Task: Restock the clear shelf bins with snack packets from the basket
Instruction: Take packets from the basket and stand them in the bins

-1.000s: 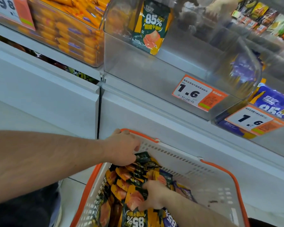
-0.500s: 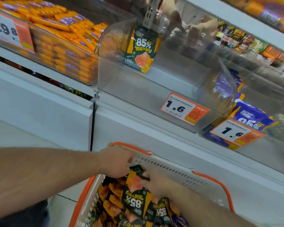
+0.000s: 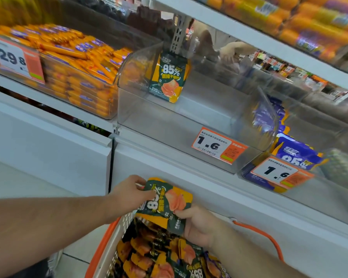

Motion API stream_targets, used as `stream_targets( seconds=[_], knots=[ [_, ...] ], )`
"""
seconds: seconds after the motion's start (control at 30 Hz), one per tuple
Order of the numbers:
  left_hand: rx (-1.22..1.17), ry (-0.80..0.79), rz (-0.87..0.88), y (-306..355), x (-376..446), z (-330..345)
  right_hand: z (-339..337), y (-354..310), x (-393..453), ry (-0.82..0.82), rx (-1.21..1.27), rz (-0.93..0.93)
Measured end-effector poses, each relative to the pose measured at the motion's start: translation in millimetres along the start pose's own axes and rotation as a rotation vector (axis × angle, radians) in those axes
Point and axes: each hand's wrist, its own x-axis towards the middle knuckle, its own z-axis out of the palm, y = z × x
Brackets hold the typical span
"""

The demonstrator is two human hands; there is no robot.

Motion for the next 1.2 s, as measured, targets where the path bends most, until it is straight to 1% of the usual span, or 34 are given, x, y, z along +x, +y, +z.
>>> stream_targets(
  seconds=[0.07, 0.13, 0.17, 0.23, 0.3, 0.33, 0.4, 0.47, 0.5, 0.57, 0.63, 0.67, 0.7, 0.77, 0.83, 0.9, 1.0, 1.13, 1.2],
  knots=[
    [-0.114, -0.022, 0.024, 2, -1, 2, 1, -1, -2, -0.011, 0.040, 0.011],
    [-0.092, -0.026, 0.099, 7, -3, 2, 2, -3, -4, 0.018, -0.080, -0.024],
    [-0.023, -0.021, 0.167, 10, -3, 0, 2, -6, -5, 0.061, -0.208, -0.068],
    [0.201, -0.014, 0.334, 18, -4, -5, 0, -16, -7, 0.170, -0.499, -0.193],
    [0.367, -0.017, 0.483, 30, -8, -9, -1, -27, -12, 0.249, -0.671, -0.344],
    [0.392, -0.021, 0.547, 37, -10, -10, 2, -32, -15, 0.231, -0.700, -0.403],
    [0.425, -0.031, 0.648, 48, -13, -8, 10, -39, -19, 0.143, -0.726, -0.440],
    [0.429, -0.048, 0.698, 57, -15, -8, 18, -44, -22, 0.130, -0.779, -0.471],
    [0.374, -0.040, 0.697, 62, -15, -9, 21, -48, -24, 0.130, -0.807, -0.494],
    [0.149, 0.022, 0.626, 69, -17, -16, 24, -58, -29, 0.111, -0.768, -0.509],
    [-0.144, 0.092, 0.516, 74, -19, -24, 24, -69, -37, 0.131, -0.652, -0.538],
    [-0.258, 0.095, 0.453, 74, -19, -28, 25, -73, -42, 0.146, -0.575, -0.563],
    [-0.317, 0.074, 0.394, 71, -19, -32, 25, -76, -45, 0.164, -0.499, -0.587],
    [-0.324, -0.033, 0.306, 65, -22, -36, 27, -79, -51, 0.205, -0.368, -0.628],
    [-0.286, -0.165, 0.231, 58, -26, -33, 30, -80, -56, 0.266, -0.293, -0.674],
    [-0.246, -0.247, 0.214, 55, -28, -26, 33, -81, -61, 0.303, -0.244, -0.680],
    [-0.218, -0.253, 0.252, 57, -29, -17, 38, -85, -68, 0.285, -0.152, -0.637],
    [-0.208, -0.155, 0.313, 64, -28, -16, 41, -91, -74, 0.217, -0.065, -0.577],
    [-0.212, -0.136, 0.339, 67, -29, -16, 43, -93, -77, 0.182, -0.040, -0.551]
  ],
)
